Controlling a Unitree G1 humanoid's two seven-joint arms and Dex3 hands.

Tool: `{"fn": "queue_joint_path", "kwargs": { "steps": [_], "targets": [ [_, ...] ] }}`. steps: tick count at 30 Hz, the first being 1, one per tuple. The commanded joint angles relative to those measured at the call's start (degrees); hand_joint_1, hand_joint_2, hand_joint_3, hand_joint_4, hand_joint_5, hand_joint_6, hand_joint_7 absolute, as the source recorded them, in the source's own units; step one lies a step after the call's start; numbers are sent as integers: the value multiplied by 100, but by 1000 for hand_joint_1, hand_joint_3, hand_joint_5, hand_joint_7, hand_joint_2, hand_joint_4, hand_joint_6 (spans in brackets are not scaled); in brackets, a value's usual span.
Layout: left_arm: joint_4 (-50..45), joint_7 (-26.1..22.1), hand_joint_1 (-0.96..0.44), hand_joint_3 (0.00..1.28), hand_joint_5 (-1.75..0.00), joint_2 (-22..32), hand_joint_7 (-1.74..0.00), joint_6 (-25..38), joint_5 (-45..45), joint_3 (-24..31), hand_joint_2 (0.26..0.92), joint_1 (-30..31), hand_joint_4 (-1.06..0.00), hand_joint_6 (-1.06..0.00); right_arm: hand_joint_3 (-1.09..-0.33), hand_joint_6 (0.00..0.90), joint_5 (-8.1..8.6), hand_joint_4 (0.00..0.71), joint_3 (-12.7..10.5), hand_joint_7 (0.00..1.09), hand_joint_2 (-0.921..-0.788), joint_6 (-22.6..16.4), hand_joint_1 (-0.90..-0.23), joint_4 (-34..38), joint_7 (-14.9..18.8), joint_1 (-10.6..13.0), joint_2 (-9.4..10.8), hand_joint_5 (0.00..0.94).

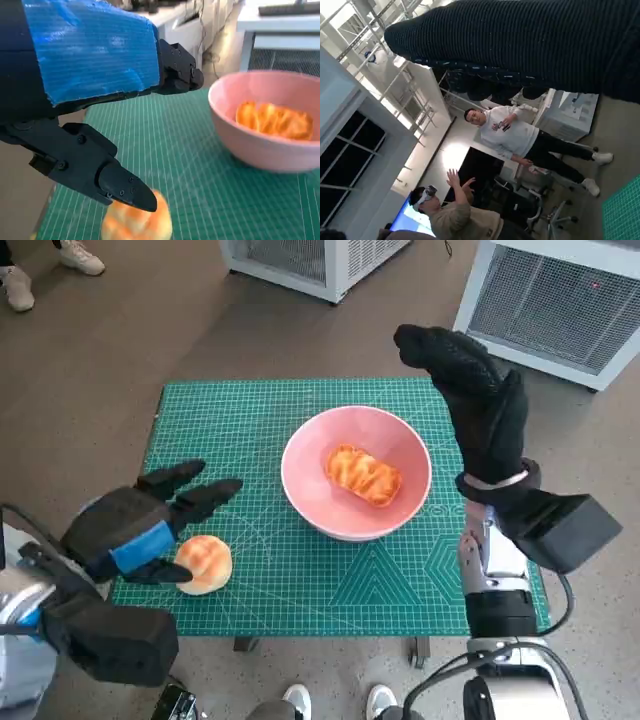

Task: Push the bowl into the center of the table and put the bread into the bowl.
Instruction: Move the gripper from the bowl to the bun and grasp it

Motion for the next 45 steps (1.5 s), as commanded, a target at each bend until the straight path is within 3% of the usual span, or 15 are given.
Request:
{"fn": "queue_joint_path", "kwargs": {
  "steps": [1, 22, 34, 39, 45],
  "targets": [
    [-69, -60, -266, 1, -1, 14, -2, 119, 29, -47, 712, 221, -213, -301, -736, 44, -35, 221, -8, 544, -921, 39, -713, 86, 60, 25, 2, 1],
    [615, 79, -194, 3, 0, -224, 0, 515, 432, -807, 710, 223, -179, -276, -742, 32, -93, 219, 5, 564, -921, 47, -710, 68, 9, 19, 3, 0],
    [2667, 1032, -77, 6, -12, -688, -12, -43, 593, -1358, 722, -378, -208, -302, -747, 26, -109, 220, 21, 574, -921, 44, -708, 28, -1, 56, 20, 0],
    [3010, 1540, 0, 17, -27, -787, -37, -220, 788, -1488, 759, -435, -327, -423, -747, 25, -83, 219, 8, 576, -921, 52, -709, 17, 24, 71, 3, 0],
    [3254, 2106, 59, 29, -68, -781, -120, -398, 1136, -1641, 836, -473, -584, -715, -747, 21, -99, 220, 12, 579, -921, 45, -710, -17, 8, 95, 1, 0]
  ]
}}
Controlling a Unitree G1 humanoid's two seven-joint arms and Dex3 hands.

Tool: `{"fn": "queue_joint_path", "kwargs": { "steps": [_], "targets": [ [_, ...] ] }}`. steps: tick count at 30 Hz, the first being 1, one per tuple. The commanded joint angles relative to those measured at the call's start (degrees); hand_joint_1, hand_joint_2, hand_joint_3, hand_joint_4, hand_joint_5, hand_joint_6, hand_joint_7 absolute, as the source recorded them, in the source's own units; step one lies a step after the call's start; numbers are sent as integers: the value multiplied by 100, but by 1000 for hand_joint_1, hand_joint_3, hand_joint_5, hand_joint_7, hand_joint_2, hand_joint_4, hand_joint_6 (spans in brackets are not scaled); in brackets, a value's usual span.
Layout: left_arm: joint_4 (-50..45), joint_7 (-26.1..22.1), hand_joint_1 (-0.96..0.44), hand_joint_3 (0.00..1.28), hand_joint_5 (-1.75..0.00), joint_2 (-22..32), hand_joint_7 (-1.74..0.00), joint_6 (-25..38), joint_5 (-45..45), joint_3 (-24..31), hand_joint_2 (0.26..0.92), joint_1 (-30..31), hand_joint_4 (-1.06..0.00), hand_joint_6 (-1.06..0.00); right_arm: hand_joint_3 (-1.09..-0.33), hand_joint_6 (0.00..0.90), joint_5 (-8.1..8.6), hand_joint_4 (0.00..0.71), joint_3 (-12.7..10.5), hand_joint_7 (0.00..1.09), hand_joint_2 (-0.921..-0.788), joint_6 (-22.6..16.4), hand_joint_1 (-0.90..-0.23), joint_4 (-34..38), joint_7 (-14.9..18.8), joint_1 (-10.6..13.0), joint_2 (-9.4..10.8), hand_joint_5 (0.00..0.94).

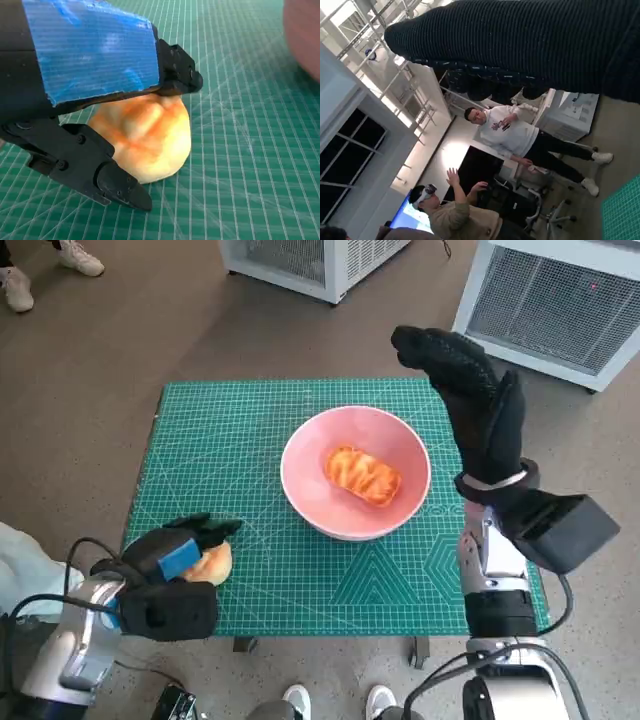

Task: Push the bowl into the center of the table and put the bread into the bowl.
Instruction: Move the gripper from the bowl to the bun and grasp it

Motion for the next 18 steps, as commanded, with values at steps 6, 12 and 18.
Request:
{"fn": "queue_joint_path", "kwargs": {
  "steps": [6, 12, 18],
  "targets": [
    [502, 843, 13, 35, -925, 26, -976, -319, 583, -327, 905, -44, -732, -672, -749, 16, -83, 220, 9, 580, -921, 40, -712, -22, -7, 115, 0, 0],
    [593, 885, 4, 25, -1071, 97, -1094, -492, 517, -318, 913, -62, -774, -667, -750, 13, -57, 220, -2, 583, -921, 56, -717, -11, 3, 117, 1, 0],
    [560, 703, 3, 24, -1103, 152, -1116, -592, 296, -245, 919, -90, -766, -654, -750, 12, -60, 220, 8, 585, -921, 93, -718, -70, -24, 136, 19, 0]
  ]
}}
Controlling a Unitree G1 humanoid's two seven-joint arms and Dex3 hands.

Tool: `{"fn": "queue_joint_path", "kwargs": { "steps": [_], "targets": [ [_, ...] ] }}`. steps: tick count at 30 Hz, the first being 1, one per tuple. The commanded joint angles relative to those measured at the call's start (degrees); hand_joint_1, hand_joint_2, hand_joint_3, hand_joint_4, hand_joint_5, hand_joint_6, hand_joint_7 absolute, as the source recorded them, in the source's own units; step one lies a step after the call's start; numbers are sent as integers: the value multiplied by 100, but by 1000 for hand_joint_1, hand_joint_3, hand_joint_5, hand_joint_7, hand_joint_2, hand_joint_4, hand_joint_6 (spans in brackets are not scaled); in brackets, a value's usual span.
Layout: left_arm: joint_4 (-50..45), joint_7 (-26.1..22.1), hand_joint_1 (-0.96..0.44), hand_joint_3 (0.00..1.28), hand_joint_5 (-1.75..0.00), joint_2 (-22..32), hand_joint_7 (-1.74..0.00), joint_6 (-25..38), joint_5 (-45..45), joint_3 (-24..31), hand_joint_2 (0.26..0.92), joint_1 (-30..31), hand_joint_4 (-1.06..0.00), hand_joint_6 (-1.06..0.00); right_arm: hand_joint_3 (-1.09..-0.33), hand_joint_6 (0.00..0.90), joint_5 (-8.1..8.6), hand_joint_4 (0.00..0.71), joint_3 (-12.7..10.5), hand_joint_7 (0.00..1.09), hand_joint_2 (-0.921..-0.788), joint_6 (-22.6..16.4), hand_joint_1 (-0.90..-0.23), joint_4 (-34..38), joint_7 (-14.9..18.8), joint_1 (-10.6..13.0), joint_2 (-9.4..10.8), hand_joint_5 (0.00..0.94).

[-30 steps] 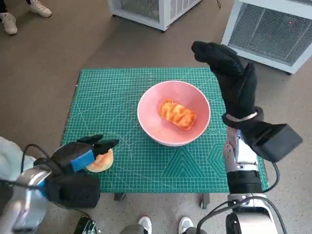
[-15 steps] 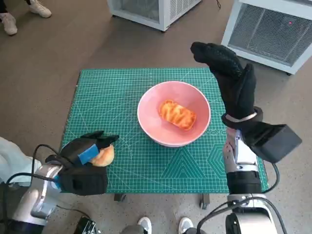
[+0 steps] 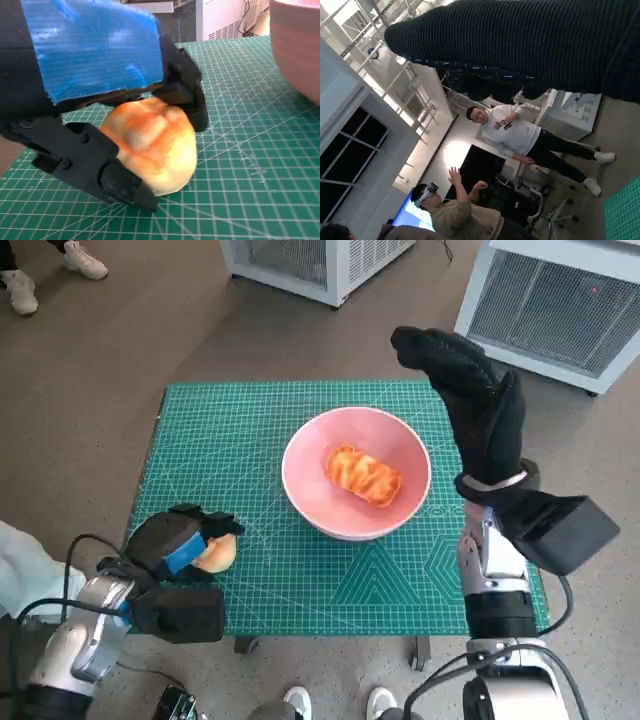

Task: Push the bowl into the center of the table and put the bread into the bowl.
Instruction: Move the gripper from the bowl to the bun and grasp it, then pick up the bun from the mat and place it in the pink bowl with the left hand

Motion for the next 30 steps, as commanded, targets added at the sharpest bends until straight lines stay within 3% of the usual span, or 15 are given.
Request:
{"fn": "queue_joint_path", "kwargs": {
  "steps": [1, 16, 30],
  "targets": [
    [39, -248, 3, 24, -1104, 56, -1116, -49, -151, -24, 920, 59, -765, -653, -750, 12, -61, 220, 8, 586, -921, 98, -718, -32, -26, 123, 21, 0],
    [-871, -675, 3, 31, -1195, 157, -1030, 89, -656, 591, 918, -423, -743, -676, -749, 11, -47, 220, -18, 589, -921, 118, -713, -2, -16, 86, 7, 1],
    [-1362, -813, 4, 15, -1013, -177, -1094, 467, -1014, 893, 900, -1835, -825, -700, -749, 11, -74, 220, -24, 589, -921, 55, -712, 70, -17, 98, 13, 0]
  ]
}}
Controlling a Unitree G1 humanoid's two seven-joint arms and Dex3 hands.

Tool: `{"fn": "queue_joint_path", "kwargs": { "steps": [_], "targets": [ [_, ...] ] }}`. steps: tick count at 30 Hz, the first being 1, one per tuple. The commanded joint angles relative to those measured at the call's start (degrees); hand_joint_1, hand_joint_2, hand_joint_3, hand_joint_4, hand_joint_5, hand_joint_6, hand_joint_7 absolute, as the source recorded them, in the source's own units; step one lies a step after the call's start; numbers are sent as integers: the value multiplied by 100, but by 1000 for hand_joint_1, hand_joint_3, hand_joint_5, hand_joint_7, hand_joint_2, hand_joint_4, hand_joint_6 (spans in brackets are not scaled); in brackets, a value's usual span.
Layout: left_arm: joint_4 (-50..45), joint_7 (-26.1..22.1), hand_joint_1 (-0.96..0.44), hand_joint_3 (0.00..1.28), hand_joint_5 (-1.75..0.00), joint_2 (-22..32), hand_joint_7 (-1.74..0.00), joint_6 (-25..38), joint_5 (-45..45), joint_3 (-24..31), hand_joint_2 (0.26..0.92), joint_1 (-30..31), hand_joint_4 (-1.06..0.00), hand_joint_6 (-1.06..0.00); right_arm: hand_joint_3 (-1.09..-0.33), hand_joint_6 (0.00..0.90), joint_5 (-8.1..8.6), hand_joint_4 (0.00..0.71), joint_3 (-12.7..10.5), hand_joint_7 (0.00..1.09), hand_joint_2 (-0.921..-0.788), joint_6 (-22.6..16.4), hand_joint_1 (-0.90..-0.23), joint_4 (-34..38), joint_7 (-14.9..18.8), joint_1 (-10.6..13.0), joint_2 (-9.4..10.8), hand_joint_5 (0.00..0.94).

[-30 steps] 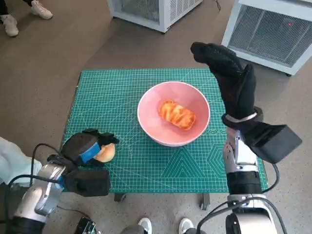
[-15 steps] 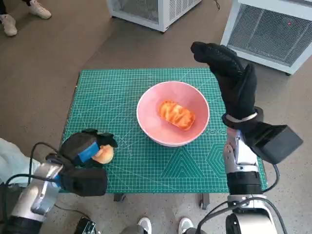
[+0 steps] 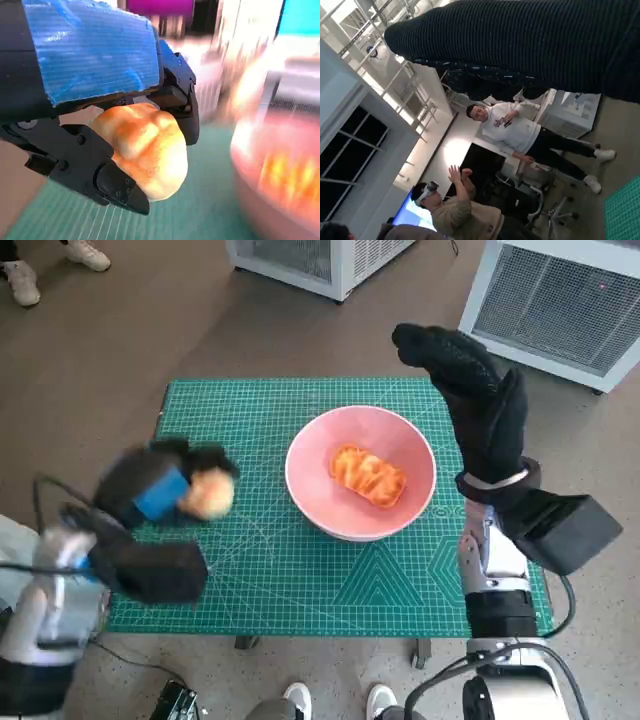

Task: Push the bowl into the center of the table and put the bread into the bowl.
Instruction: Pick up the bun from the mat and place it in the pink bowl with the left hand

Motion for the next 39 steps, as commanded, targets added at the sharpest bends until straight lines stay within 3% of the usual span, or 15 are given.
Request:
{"fn": "queue_joint_path", "kwargs": {
  "steps": [1, 15, 24, 33, 39],
  "targets": [
    [11, 36, 4, 15, -1013, -184, -1094, 34, -78, -49, 900, -556, -825, -700, -749, 11, -74, 220, -13, 589, -921, 2, -712, 116, -9, 91, 13, 0],
    [571, 145, 2, 13, -1028, -1025, -1085, -13, 467, -934, 901, -1997, -821, -700, -749, 11, -54, 220, -28, 588, -921, -79, -701, 256, 42, 79, -15, 0],
    [1768, 119, 2, 13, -1078, -1686, -1103, -180, 459, -1457, 916, -2817, -786, -672, -745, 15, -3, 222, -65, 586, -921, -81, -710, 248, 78, 116, -64, 1],
    [3109, 367, 1, 41, -1151, -2220, -1120, -175, 723, -1898, 920, -3342, -735, -641, -739, 21, 28, 225, -106, 582, -921, -110, -716, 238, 83, 152, -109, 2],
    [3663, 607, 1, 47, -1172, -2444, -1117, -331, 808, -2100, 920, -3367, -723, -638, -734, 28, 52, 224, -145, 575, -921, -142, -706, 291, 110, 164, -122, 1]
  ]
}}
